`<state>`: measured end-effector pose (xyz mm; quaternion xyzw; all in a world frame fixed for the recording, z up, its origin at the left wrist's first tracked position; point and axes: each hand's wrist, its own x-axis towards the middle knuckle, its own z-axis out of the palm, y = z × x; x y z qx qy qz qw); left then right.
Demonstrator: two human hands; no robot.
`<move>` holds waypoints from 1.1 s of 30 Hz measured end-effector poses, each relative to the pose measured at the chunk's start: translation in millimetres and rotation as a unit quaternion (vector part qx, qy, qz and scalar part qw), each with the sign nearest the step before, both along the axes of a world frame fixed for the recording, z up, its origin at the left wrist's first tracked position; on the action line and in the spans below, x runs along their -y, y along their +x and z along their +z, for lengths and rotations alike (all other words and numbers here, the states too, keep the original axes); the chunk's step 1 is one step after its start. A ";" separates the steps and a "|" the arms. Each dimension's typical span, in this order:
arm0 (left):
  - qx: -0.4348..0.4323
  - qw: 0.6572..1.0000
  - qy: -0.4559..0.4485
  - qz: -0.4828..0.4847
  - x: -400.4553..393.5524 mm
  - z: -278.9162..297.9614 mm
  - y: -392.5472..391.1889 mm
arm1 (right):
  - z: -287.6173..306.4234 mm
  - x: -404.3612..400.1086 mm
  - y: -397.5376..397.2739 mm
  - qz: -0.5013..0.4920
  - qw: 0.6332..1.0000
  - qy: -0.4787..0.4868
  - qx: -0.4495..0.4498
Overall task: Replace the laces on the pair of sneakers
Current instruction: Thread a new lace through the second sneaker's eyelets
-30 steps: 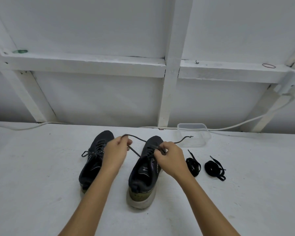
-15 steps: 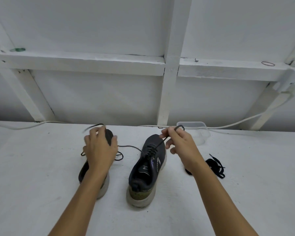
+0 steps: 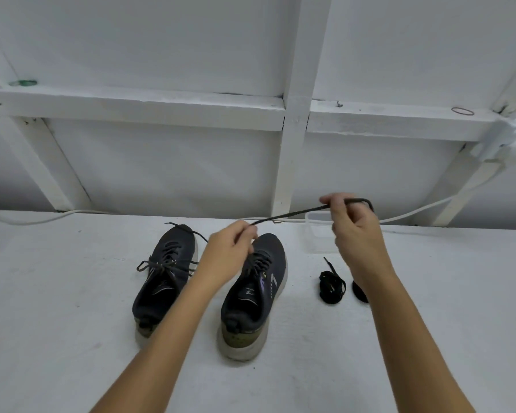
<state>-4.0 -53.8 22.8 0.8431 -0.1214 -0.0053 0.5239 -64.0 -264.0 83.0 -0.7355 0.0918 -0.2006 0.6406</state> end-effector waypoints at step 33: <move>0.046 0.977 0.187 -0.090 -19.5 -22.4 -27.4 | -112.6 -30.7 -18.8 0.074 0.949 0.231 -0.199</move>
